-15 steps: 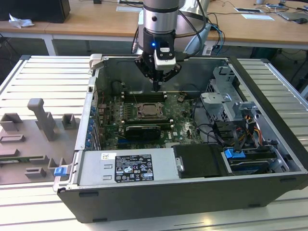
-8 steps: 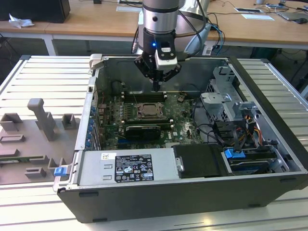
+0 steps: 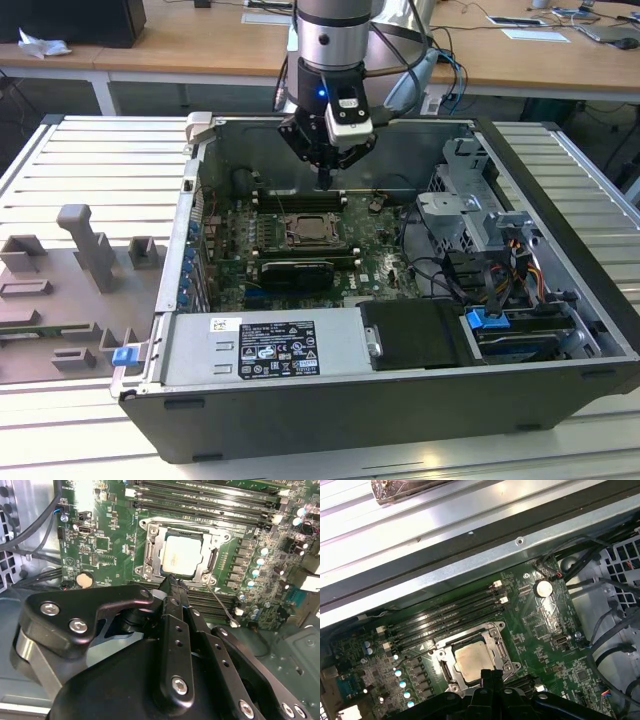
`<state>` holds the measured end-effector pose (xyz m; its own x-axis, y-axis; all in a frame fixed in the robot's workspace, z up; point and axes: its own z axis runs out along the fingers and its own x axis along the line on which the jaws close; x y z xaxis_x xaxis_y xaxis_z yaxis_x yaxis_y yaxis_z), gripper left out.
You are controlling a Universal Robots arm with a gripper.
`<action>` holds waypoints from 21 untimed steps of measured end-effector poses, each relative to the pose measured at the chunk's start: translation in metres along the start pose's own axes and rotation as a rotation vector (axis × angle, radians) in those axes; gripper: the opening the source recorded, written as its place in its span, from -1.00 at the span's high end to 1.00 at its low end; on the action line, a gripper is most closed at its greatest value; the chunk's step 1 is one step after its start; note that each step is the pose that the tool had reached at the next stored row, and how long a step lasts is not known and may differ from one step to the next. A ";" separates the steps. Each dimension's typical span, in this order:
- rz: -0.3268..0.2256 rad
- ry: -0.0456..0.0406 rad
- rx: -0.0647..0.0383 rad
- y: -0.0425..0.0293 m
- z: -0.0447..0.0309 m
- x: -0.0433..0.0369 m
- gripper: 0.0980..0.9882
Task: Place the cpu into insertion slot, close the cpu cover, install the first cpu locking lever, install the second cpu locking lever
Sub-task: 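Install the first cpu locking lever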
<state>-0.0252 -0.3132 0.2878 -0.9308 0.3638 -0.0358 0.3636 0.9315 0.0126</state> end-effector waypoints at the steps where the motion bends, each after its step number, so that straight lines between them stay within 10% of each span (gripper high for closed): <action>1: 0.000 0.0000 0.000 -0.0002 0.0000 0.0005 0.98; 21: -0.006 0.0001 0.000 -0.0058 -0.0005 0.0148 0.98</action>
<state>-0.0411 -0.3132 0.2878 -0.9330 0.3582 -0.0358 0.3580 0.9337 0.0126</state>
